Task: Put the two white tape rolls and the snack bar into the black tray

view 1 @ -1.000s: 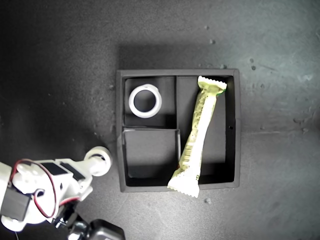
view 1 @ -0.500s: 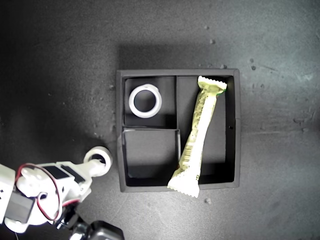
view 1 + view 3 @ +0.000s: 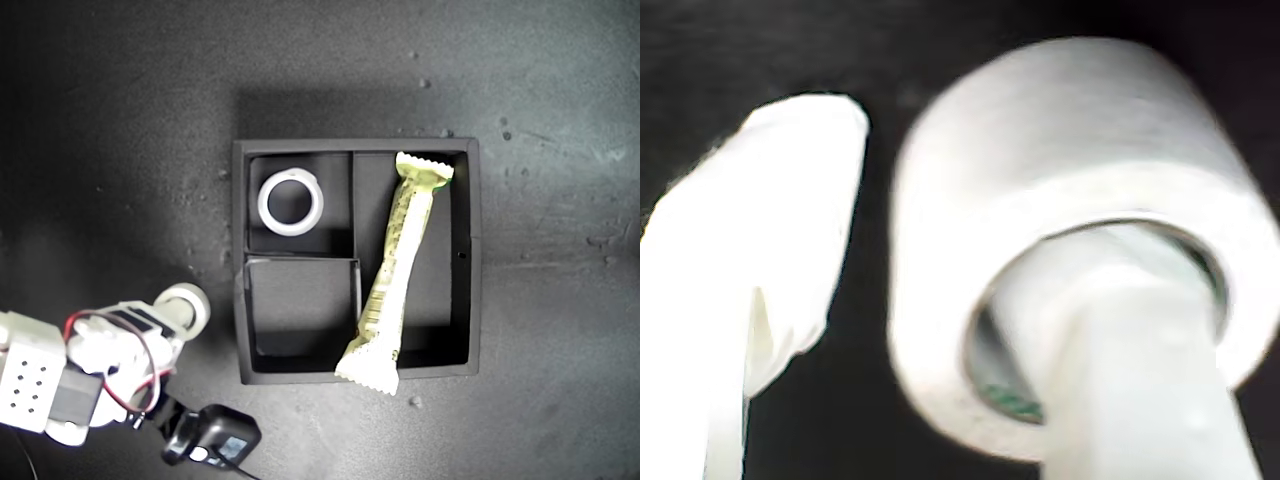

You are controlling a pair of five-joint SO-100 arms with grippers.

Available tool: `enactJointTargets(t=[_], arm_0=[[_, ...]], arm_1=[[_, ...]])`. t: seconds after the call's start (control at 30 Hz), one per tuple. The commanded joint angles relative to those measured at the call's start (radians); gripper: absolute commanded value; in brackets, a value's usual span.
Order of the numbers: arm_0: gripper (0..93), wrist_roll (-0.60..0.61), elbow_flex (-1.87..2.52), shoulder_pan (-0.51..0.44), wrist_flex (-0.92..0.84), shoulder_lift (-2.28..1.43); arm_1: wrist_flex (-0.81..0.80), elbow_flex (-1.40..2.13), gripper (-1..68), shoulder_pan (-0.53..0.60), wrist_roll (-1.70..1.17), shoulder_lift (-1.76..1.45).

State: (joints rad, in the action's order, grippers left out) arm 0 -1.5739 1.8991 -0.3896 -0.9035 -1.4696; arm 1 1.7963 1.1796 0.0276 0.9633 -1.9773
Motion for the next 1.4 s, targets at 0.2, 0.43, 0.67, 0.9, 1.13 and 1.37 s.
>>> enactJointTargets(t=[0.2,0.43,0.67,0.9,1.13,1.37], arm_0=[[0.0,0.084,-0.25,0.071,-0.339,-0.152],[0.0,0.259,-1.04,0.097,-0.732,0.097],[0.0,0.288,-1.769,0.112,-0.928,0.692],[2.8,0.281,-1.821,0.124,-0.93,0.815],[20.3,0.276,-1.715,0.12,-0.931,0.73],[21.8,0.344,-1.539,0.15,-0.931,0.393]], arm_1=[[-0.216,0.563,-0.1,0.008,0.273,-0.617],[-0.607,1.41,-0.2,-0.031,0.385,-1.285],[-0.796,1.721,-0.2,-0.043,0.393,-1.373],[-0.827,1.766,-0.2,-0.048,0.371,-1.373],[-0.825,1.775,-0.2,-0.048,0.357,-1.373],[-0.827,1.845,-0.2,-0.035,0.368,-1.373]])
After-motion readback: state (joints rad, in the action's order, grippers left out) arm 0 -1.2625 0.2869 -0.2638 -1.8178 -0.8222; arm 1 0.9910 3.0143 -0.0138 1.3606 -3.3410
